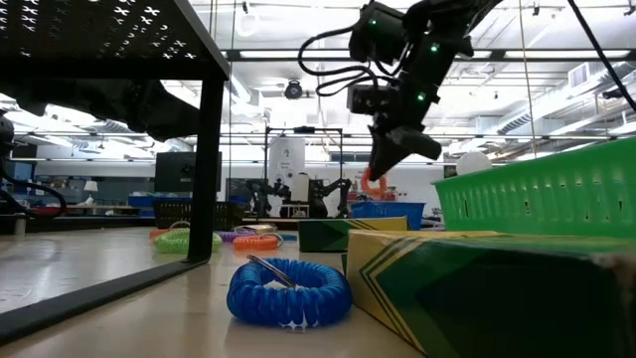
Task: Pick & Place Office Desk Supplies
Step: Put the top orange spring keychain into the blue bin, then put the top right blue spring keychain into the blue bin
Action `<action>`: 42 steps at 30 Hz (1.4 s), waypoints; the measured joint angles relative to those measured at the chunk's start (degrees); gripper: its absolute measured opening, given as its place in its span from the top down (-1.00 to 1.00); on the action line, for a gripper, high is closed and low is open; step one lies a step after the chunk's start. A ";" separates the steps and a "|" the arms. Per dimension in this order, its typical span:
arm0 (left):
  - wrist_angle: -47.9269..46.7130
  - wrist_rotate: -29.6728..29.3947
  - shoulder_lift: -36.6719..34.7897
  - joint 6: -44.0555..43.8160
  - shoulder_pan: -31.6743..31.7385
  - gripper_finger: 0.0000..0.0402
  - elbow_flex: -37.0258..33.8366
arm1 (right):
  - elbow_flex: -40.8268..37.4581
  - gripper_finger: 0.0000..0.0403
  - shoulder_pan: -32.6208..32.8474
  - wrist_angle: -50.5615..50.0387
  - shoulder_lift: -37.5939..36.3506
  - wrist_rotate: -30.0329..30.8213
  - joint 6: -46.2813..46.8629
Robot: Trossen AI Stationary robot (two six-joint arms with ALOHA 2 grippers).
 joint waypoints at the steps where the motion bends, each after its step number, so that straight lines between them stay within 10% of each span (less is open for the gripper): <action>1: 0.01 -0.01 0.00 -0.02 0.01 -0.15 0.00 | 0.49 0.95 -0.70 -0.13 0.00 1.25 -0.48; 14: 0.01 0.00 0.00 -0.08 0.00 -0.15 0.00 | 1.96 0.95 -13.07 2.27 0.04 6.39 -1.36; 26: 0.01 0.00 0.00 -0.10 0.00 -0.15 0.00 | 1.15 0.94 -18.19 2.15 0.14 -6.64 0.29; 42: 0.01 -0.02 0.00 -0.28 0.01 -0.15 0.00 | 1.15 0.04 -18.22 2.06 0.14 -9.16 0.90</action>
